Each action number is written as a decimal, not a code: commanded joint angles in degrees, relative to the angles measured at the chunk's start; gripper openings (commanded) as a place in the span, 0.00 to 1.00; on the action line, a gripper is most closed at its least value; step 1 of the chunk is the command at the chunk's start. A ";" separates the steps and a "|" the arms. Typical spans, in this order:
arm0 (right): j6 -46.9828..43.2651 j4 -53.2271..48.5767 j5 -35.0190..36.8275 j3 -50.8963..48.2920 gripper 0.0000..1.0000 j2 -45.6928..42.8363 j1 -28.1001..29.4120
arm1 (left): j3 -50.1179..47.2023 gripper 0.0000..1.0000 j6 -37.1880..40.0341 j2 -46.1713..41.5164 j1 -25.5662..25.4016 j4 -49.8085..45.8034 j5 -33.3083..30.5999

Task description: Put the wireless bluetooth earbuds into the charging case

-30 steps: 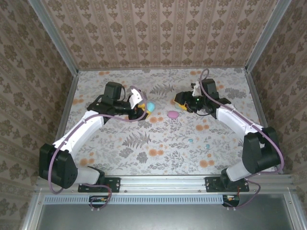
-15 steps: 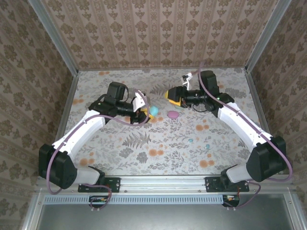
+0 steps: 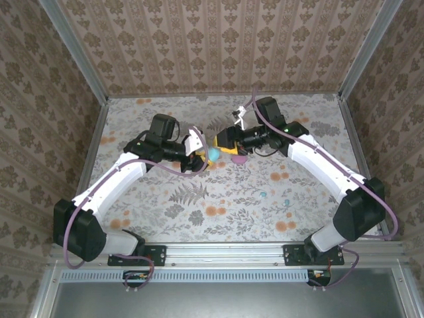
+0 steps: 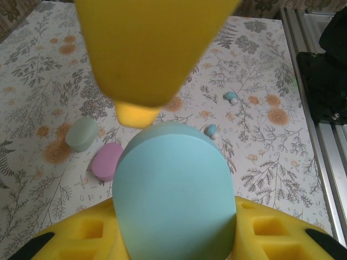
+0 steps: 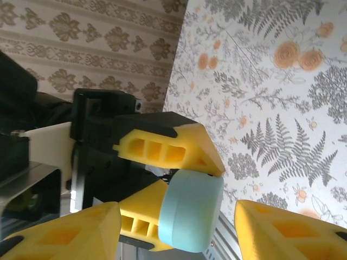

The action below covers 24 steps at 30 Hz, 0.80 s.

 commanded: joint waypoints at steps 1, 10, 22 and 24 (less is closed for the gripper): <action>-2.27 -6.64 0.29 2.92 0.58 1.91 0.66 | 2.38 0.31 1.63 -0.99 -0.48 -0.83 -0.11; -3.84 -10.35 -0.11 5.57 0.52 4.58 1.85 | 2.77 0.32 2.52 -0.74 -1.27 -1.42 -2.09; -3.95 -11.13 -0.77 6.06 0.38 6.00 1.94 | 3.47 0.32 3.54 -0.07 -2.19 -2.47 -4.17; -4.15 -11.53 -0.77 6.17 0.36 6.12 1.94 | 3.59 0.32 3.74 0.02 -2.41 -2.70 -4.68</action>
